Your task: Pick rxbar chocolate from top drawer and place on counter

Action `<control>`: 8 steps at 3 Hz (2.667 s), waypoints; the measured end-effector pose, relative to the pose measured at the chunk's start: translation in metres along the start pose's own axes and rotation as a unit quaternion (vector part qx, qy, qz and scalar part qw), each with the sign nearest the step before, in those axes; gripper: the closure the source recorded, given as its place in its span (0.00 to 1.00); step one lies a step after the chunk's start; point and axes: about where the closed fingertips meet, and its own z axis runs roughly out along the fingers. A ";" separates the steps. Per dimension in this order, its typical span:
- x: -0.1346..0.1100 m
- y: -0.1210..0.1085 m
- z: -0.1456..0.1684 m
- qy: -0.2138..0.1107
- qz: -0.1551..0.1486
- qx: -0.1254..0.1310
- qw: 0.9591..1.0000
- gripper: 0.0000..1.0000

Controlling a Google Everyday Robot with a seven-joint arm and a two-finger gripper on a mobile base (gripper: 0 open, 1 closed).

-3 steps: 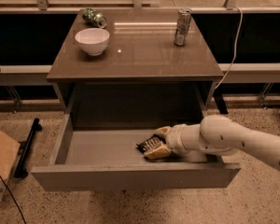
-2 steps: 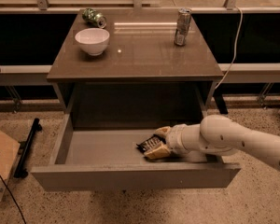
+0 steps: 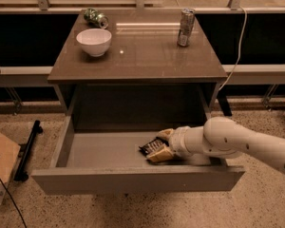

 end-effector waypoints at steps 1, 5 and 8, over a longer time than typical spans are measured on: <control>0.000 0.000 0.000 0.000 0.000 0.000 1.000 0.85; -0.002 0.000 -0.002 0.000 0.000 0.000 1.000 0.00; -0.009 0.006 0.003 -0.007 -0.010 -0.001 1.000 0.19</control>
Offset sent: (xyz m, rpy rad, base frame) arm 0.0000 0.0000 0.0001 0.0000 0.0000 0.0001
